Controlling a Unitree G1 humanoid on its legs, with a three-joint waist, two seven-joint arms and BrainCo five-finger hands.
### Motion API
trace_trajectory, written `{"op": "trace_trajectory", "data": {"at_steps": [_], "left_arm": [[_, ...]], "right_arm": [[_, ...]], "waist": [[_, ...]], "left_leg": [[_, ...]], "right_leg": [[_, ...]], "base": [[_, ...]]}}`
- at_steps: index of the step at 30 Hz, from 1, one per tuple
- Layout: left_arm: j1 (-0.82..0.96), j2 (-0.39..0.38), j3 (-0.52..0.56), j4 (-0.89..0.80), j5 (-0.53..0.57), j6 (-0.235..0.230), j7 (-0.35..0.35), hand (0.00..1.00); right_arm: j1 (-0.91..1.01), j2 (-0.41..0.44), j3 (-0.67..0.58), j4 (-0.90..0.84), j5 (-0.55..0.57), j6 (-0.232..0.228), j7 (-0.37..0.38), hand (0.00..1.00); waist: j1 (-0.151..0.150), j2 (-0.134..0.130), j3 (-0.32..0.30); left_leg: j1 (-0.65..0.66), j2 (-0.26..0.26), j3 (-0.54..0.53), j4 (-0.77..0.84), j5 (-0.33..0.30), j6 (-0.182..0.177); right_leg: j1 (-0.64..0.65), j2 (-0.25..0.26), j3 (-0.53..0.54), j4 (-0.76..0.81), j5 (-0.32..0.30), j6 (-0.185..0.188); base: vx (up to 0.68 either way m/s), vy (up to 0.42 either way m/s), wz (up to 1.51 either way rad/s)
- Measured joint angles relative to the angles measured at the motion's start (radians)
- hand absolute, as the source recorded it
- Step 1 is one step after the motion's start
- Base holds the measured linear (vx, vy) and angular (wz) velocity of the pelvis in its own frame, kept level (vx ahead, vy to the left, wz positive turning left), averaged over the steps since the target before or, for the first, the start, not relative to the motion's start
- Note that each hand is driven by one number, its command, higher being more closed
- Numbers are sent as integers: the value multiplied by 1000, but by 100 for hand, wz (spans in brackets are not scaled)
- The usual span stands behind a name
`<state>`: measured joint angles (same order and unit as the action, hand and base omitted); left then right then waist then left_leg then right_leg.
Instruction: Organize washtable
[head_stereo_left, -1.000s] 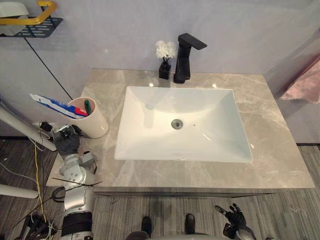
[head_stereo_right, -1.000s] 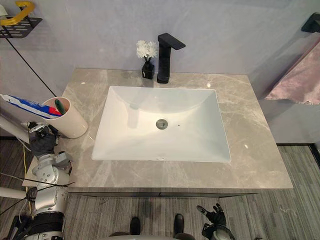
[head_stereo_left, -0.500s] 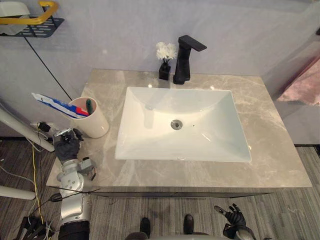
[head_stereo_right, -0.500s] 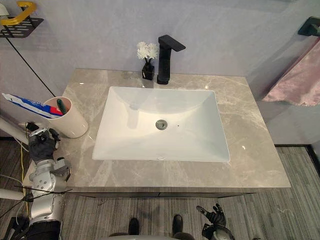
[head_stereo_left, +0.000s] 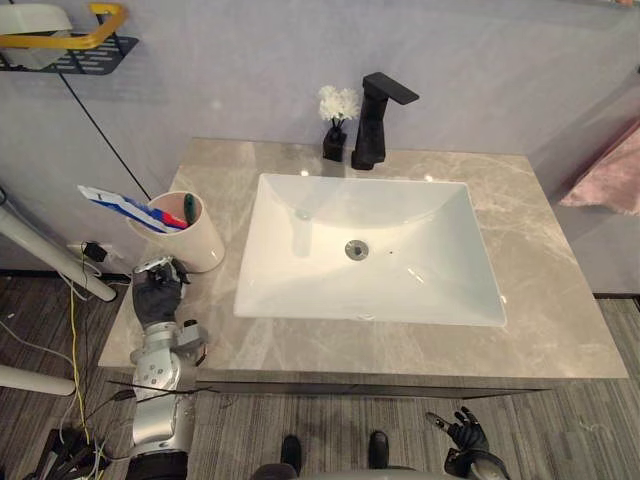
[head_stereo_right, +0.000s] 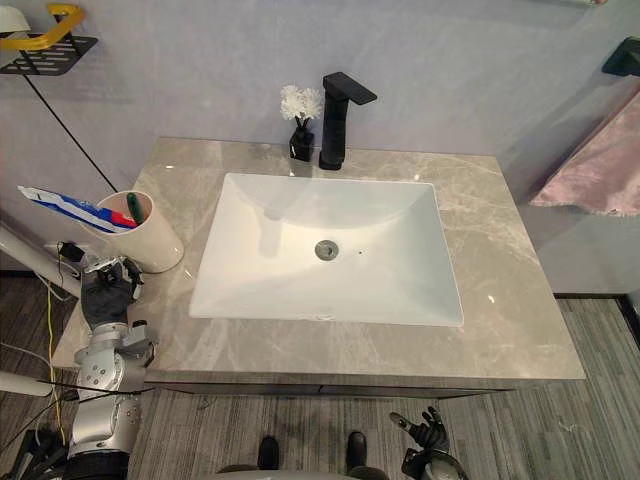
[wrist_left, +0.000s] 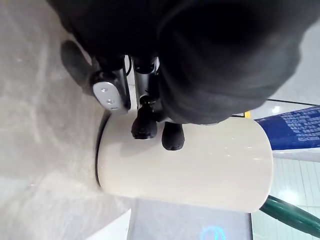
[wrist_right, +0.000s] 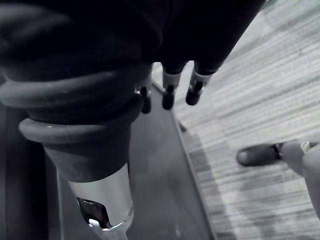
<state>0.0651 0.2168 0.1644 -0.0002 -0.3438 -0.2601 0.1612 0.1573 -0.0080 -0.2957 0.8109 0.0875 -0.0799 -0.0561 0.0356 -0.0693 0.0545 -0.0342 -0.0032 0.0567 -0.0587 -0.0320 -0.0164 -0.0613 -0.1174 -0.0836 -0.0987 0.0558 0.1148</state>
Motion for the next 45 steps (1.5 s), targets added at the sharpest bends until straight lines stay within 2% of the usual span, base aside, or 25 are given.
{"op": "trace_trajectory", "data": {"at_steps": [2, 17, 25, 33, 45], "left_arm": [[-1, 1, -31, -5, 1, 0, -12, 100], [-49, 23, -114, -8, 2, 8, -29, 100], [-51, 33, -111, -7, 4, 9, -29, 100], [-97, 47, -74, 50, 14, 10, -29, 100], [-213, 188, -34, 183, 42, 17, -29, 100]], "right_arm": [[-2, 0, 0, 0, -1, 0, 5, 0], [-7, -3, 22, 1, -3, 0, 13, 0], [-8, -3, 21, 1, -3, 0, 14, 0], [-13, -9, 21, 1, -11, 0, 15, 0], [-14, -41, 18, 1, -10, 0, 18, 0]], "waist": [[8, 0, 0], [1, -2, 1], [-1, -1, 1], [-20, 0, 2], [-24, 3, 28]], "left_leg": [[0, 0, -1, -1, 0, 0], [-7, -1, 9, -9, 2, 2], [-13, -1, 25, -9, 2, 2], [-13, -2, 27, -6, 2, 2], [-27, 1, 36, -2, 1, 2]], "right_leg": [[0, 0, -1, 0, 0, 0], [-16, 0, 6, 0, 0, 0], [-32, 0, 26, 0, 6, 4], [-32, 0, 28, -1, 8, 4], [-48, 3, 37, 0, 13, 3]], "base": [[-18, -10, 1], [0, 0, 0], [-14, -6, -6], [-8, -5, 0], [-4, -2, -1]]}}
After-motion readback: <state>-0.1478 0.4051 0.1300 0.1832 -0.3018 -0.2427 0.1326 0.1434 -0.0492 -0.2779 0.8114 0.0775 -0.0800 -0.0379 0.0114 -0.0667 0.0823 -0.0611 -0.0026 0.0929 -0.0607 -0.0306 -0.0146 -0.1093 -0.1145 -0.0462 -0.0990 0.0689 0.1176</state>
